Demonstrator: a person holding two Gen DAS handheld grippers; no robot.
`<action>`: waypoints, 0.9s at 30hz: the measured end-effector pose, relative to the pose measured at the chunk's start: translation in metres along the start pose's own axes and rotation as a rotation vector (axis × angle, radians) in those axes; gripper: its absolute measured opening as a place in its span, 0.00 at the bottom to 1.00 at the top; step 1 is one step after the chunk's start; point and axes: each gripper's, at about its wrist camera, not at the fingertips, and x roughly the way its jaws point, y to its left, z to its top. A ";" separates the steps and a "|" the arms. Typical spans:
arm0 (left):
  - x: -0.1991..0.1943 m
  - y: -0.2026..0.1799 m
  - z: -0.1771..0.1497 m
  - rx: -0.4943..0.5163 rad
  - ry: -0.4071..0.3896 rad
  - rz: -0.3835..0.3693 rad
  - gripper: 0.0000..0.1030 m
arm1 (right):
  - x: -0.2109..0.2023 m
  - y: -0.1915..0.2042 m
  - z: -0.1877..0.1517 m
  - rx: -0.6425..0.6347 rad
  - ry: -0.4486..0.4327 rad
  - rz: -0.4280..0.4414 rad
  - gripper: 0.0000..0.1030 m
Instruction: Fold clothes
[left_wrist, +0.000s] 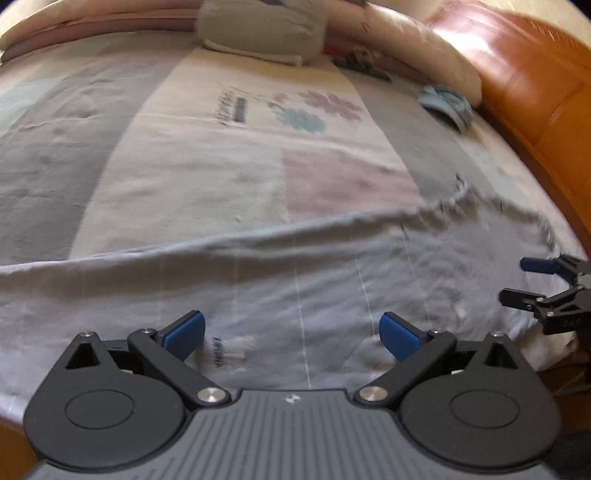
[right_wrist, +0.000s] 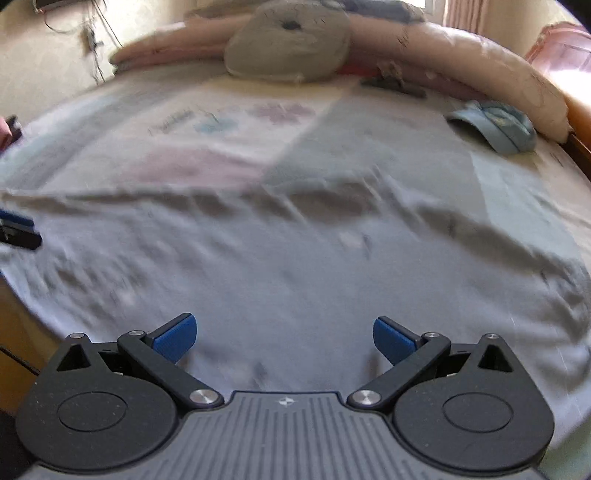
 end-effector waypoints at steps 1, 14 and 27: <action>-0.004 0.004 0.001 -0.015 -0.019 -0.004 0.97 | 0.001 0.007 0.008 -0.004 -0.023 0.017 1.00; -0.074 0.101 -0.030 -0.278 -0.153 0.115 0.97 | 0.045 0.109 0.059 -0.123 -0.017 0.213 1.00; -0.093 0.178 -0.096 -0.760 -0.348 -0.003 0.97 | 0.064 0.191 0.099 -0.271 0.001 0.376 1.00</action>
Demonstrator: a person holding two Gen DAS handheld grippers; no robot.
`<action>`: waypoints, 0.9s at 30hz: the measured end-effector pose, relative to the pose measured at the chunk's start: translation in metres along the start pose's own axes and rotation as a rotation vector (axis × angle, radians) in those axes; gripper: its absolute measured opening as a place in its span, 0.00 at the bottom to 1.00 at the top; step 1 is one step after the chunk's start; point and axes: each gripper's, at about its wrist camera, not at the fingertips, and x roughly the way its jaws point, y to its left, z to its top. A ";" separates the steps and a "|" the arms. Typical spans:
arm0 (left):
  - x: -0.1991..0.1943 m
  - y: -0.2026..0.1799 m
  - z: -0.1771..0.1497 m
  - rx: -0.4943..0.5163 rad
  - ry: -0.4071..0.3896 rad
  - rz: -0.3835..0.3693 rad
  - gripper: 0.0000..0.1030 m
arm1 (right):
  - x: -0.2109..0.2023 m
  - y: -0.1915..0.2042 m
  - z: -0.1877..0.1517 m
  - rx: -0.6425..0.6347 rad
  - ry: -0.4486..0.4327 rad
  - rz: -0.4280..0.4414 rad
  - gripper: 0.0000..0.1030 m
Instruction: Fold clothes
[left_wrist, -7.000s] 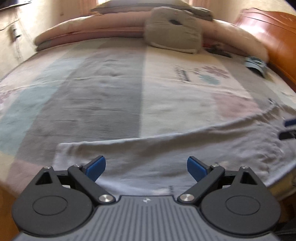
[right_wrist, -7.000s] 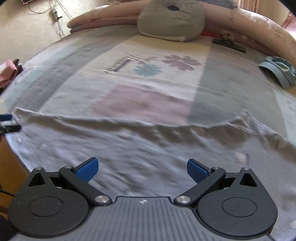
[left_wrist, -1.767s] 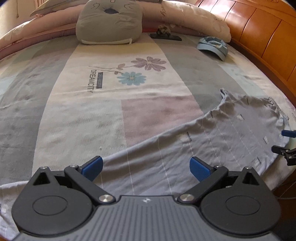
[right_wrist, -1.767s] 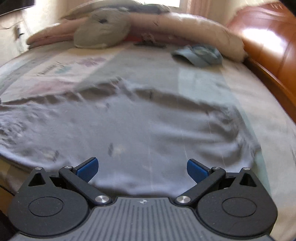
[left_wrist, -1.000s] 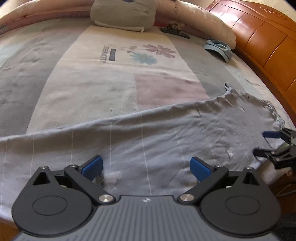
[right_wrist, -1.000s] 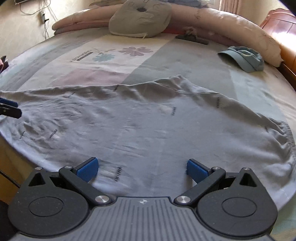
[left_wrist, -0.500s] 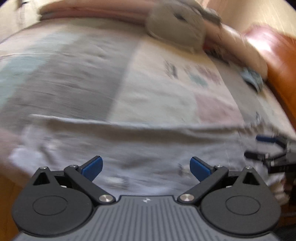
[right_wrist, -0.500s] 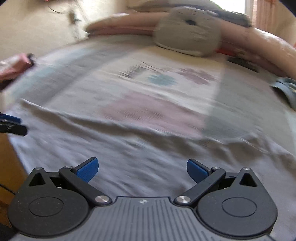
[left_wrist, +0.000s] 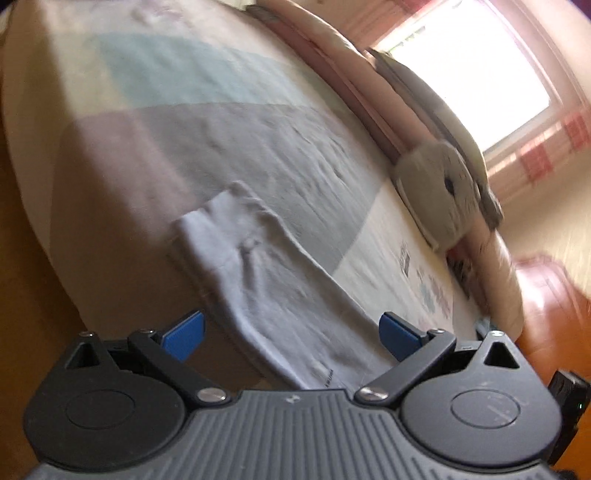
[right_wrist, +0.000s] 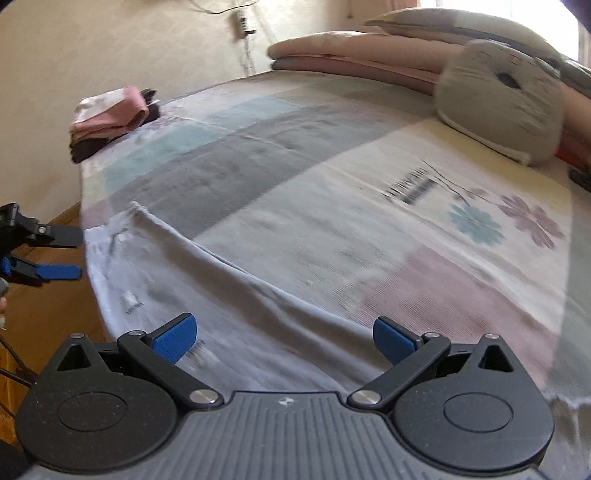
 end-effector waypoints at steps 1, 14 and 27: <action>0.001 0.003 0.000 -0.008 -0.005 -0.010 0.97 | 0.001 0.004 0.003 -0.010 -0.002 0.008 1.00; 0.007 0.016 0.006 -0.057 -0.012 -0.057 0.98 | 0.003 0.023 0.016 -0.064 -0.002 0.031 1.00; 0.009 0.034 0.013 -0.241 -0.025 -0.160 0.98 | 0.002 0.023 0.014 -0.042 -0.003 0.056 1.00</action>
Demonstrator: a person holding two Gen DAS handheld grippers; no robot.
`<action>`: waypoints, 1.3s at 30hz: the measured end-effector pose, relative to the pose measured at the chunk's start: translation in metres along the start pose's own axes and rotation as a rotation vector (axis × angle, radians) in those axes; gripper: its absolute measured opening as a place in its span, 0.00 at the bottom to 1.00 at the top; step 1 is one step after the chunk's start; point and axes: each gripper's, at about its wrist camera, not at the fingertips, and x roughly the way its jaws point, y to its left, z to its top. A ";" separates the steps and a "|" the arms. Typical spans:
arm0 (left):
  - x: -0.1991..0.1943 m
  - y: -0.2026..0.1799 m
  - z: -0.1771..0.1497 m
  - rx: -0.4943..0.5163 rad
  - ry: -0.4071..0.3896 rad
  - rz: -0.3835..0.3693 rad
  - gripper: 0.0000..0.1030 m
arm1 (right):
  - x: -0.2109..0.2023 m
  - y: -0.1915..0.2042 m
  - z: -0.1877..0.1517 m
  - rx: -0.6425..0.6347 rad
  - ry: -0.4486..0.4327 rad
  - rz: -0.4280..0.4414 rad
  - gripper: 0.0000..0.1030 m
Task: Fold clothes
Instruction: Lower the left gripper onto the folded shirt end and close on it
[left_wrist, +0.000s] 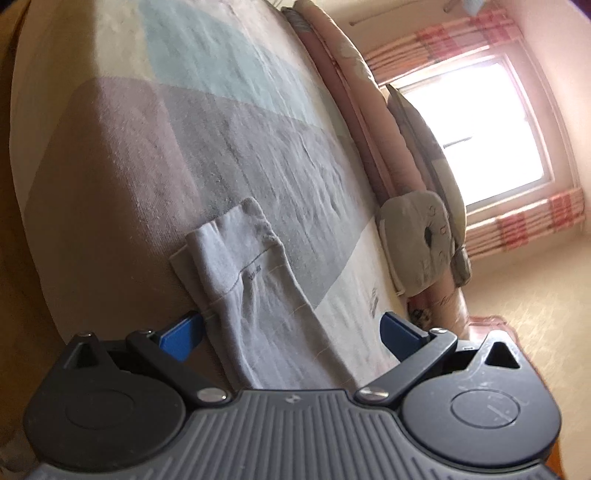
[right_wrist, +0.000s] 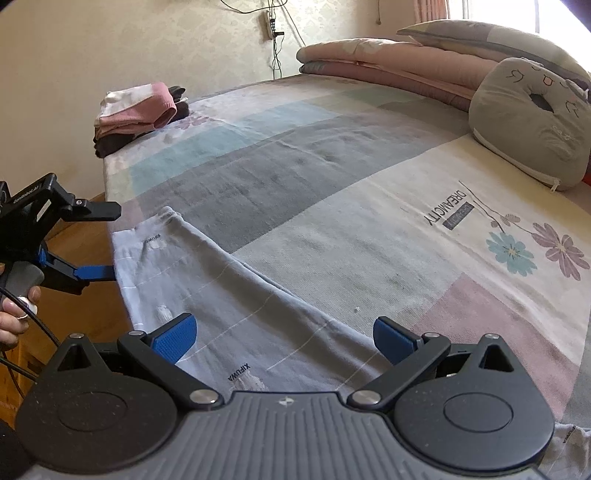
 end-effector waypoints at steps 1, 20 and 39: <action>-0.001 0.002 0.001 -0.015 -0.002 -0.012 0.98 | 0.000 0.000 0.000 0.000 0.000 0.009 1.00; 0.001 0.002 0.020 0.002 0.027 -0.099 0.98 | 0.099 0.121 0.035 -0.573 0.109 0.169 1.00; 0.027 0.002 0.021 -0.008 0.066 -0.089 0.98 | 0.091 0.115 0.045 -0.576 0.036 0.044 1.00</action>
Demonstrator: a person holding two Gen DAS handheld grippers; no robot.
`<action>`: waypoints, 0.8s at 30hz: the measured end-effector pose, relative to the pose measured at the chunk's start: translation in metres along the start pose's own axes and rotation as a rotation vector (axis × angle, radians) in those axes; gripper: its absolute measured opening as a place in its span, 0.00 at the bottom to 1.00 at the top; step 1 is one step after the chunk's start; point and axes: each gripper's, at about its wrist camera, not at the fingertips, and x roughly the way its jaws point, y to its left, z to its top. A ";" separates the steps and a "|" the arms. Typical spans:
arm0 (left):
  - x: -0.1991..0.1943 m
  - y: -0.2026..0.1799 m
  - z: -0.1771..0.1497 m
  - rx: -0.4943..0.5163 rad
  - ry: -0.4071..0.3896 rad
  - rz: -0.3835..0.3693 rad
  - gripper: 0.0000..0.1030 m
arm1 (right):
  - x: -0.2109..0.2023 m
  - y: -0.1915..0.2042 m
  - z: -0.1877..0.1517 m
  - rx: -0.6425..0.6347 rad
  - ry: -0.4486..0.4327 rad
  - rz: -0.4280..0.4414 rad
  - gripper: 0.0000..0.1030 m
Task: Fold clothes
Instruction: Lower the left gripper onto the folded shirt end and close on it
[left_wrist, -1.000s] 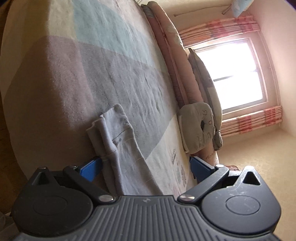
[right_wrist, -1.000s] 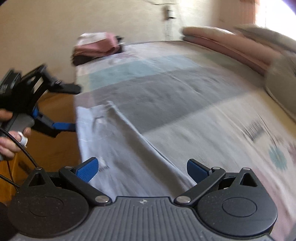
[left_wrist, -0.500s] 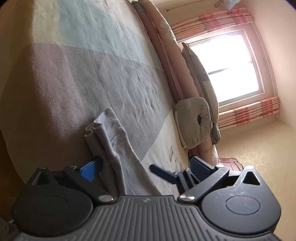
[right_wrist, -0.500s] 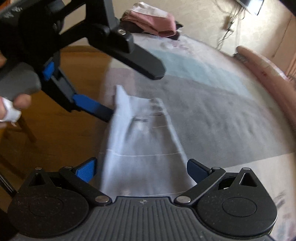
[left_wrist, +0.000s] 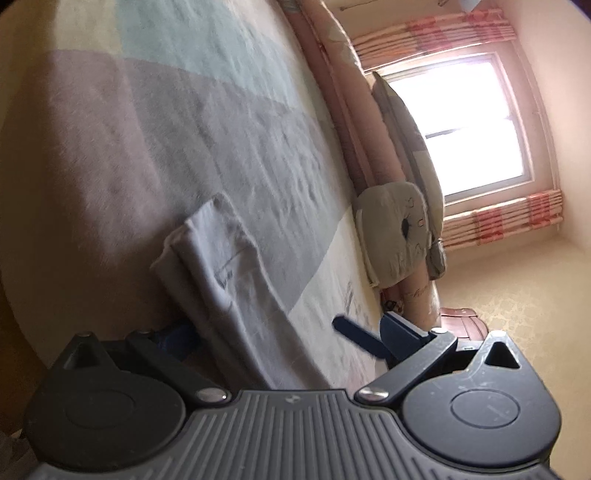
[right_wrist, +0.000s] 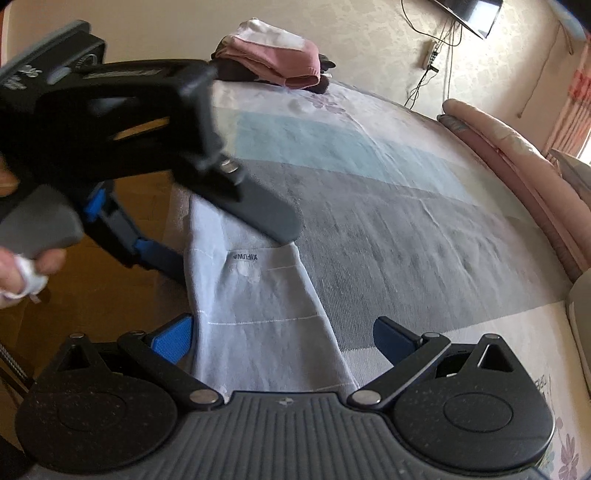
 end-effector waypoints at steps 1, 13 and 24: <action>0.002 0.000 0.002 -0.001 -0.004 -0.001 0.98 | 0.001 -0.002 0.000 0.006 0.001 -0.002 1.00; 0.004 -0.001 -0.005 0.051 -0.057 -0.011 0.98 | -0.022 -0.026 -0.014 0.146 -0.030 0.073 1.00; 0.003 0.000 0.001 0.217 -0.114 0.072 0.59 | -0.045 -0.054 -0.050 0.346 -0.007 0.052 1.00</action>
